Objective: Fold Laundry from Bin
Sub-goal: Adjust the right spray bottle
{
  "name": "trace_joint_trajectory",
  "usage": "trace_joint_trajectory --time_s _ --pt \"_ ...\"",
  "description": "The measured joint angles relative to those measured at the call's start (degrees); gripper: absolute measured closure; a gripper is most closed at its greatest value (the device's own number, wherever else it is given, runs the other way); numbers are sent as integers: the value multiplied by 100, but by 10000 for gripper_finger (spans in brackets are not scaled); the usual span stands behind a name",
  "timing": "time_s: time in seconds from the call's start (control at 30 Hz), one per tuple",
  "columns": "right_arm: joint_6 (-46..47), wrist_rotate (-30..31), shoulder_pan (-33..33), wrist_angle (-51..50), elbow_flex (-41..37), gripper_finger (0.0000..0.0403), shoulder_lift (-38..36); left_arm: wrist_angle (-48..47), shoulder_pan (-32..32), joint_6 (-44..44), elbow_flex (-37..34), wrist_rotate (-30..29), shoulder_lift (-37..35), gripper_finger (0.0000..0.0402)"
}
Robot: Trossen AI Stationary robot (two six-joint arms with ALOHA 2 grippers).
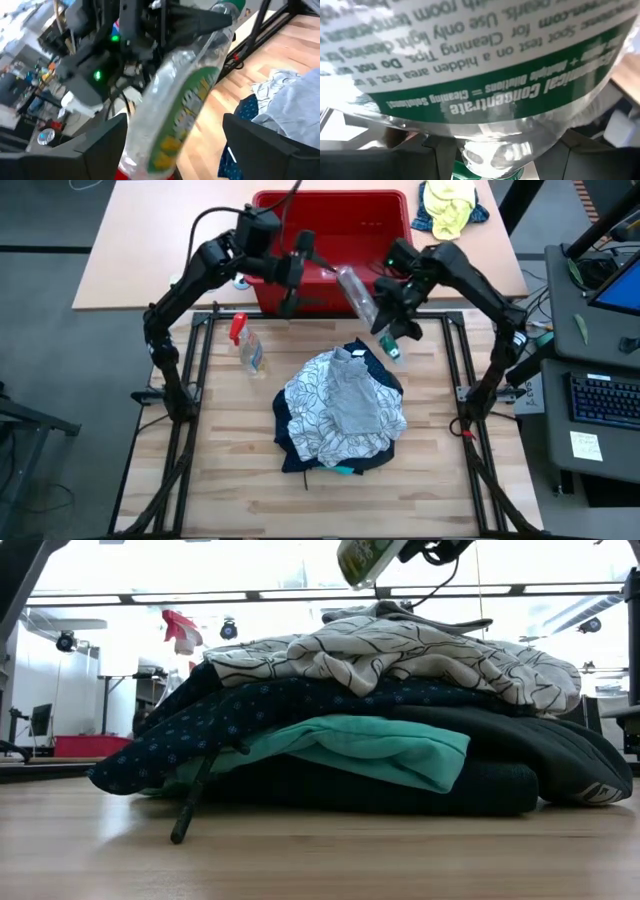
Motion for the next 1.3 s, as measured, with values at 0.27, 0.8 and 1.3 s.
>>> trace_joint_trajectory --time_s 0.27,0.8,1.3 --pt "360 -4 550 1 -9 210 179 -52 -290 166 2 144 -7 90" --pt "496 -32 690 30 -11 210 369 -652 -358 40 -103 524 420 90" --pt "540 73 788 304 -13 212 373 -697 -435 217 -94 603 828 231"
